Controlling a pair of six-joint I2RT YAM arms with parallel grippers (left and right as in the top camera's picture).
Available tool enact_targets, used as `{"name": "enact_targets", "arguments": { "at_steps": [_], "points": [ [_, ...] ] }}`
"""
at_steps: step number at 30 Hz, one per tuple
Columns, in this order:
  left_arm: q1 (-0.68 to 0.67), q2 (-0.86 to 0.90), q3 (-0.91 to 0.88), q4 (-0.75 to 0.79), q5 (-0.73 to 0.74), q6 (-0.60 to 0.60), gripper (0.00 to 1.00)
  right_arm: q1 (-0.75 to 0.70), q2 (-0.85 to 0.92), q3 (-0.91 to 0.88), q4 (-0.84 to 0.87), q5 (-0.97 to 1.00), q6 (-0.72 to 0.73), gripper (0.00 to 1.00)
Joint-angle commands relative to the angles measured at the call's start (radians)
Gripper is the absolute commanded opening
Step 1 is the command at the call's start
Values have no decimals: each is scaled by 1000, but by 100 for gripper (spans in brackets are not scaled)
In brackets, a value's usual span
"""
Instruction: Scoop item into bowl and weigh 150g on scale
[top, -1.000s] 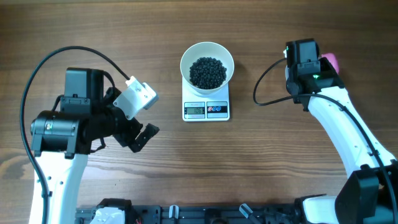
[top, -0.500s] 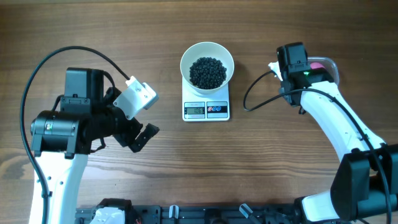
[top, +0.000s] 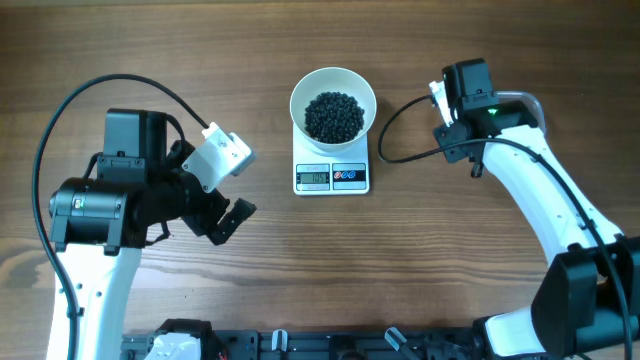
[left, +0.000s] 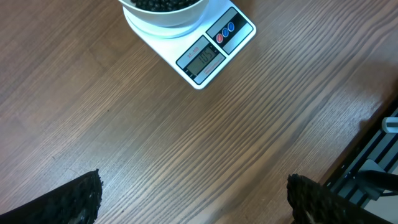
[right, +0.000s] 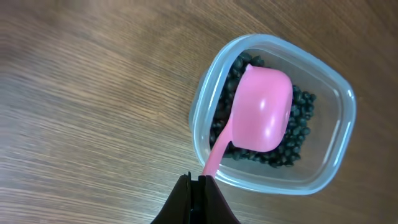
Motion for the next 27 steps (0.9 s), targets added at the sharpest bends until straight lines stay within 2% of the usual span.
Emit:
{"name": "enact_targets", "arguments": {
  "at_steps": [1, 20, 27],
  "points": [
    [8, -9, 6, 0, 23, -3, 100, -41, -33, 24, -15, -175, 145, 4],
    [8, -9, 6, 0, 23, -3, 100, -275, -64, 24, -60, -540, 495, 4],
    [8, -9, 6, 0, 23, -3, 100, -348, -90, 24, -65, -671, 575, 4]
  ]
}}
